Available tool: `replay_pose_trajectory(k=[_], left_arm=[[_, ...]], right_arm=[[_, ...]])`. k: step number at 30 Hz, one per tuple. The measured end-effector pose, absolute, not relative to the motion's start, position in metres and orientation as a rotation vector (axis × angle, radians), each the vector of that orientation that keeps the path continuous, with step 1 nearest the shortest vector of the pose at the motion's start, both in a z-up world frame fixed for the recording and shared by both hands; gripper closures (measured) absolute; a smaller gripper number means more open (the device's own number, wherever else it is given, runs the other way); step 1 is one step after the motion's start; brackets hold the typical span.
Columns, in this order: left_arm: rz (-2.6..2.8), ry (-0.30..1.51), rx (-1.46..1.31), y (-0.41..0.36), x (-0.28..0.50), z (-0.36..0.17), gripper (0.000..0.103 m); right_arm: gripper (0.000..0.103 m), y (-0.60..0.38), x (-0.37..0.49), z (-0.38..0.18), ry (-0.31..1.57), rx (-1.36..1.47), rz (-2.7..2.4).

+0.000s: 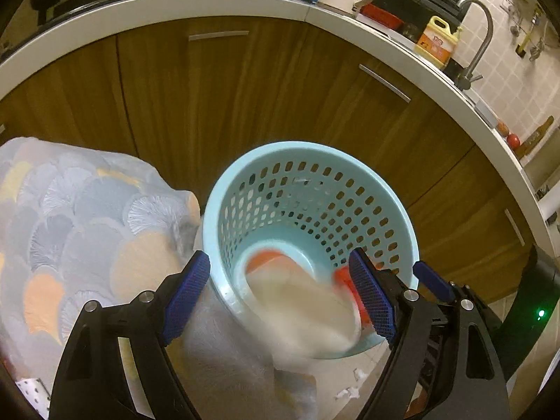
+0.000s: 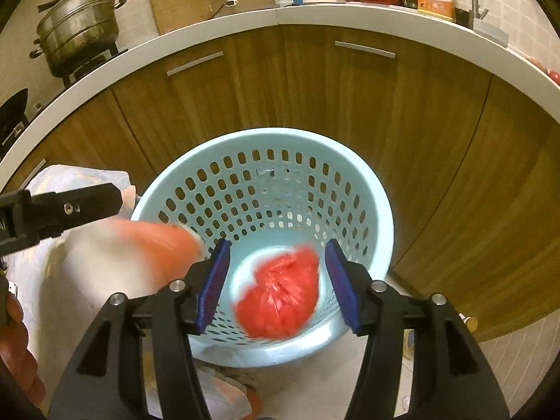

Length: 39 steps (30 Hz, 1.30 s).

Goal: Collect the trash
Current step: 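Carry the red bag and orange cup to the blue basket and release both, then grasp the white printed box with the right tool while the left tool grasps the snack bag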

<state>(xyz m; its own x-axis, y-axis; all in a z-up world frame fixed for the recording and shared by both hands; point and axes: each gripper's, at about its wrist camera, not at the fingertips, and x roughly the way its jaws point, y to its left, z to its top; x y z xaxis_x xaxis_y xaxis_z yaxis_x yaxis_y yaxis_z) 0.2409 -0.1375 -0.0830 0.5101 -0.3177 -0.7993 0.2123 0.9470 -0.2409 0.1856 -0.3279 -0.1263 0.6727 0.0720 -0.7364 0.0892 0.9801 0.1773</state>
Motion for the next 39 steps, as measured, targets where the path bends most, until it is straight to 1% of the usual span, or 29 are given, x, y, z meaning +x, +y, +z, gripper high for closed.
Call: replay_pose_trajectory(k=[8, 14, 19, 27, 34, 39], left_arm=[[-0.323, 0.953, -0.106, -0.131, 0.229, -0.073, 0.023], [-0.317, 0.895, -0.149, -0.114, 0.209, -0.050, 0.023], [-0.306, 0.821, -0.186, -0.089, 0.186, -0.022, 0.023], [-0.255, 0.704, -0.190, -0.036, 0.132, 0.020, 0.023], [-0.141, 0.597, -0.174, 0.030, 0.069, 0.043, 0.022], [0.002, 0.559, -0.174, 0.091, 0.027, 0.046, 0.019]], right_arm=[[0.050, -0.335, 0.173, -0.113, 0.807, 0.222, -0.027], [0.050, -0.324, 0.161, -0.087, 0.759, 0.207, -0.011], [0.050, -0.296, 0.150, -0.058, 0.708, 0.195, 0.048], [0.050, -0.227, 0.133, -0.026, 0.662, 0.162, 0.189], [0.050, -0.157, 0.123, -0.036, 0.681, 0.126, 0.293], [0.050, -0.118, 0.118, -0.043, 0.697, 0.110, 0.353]])
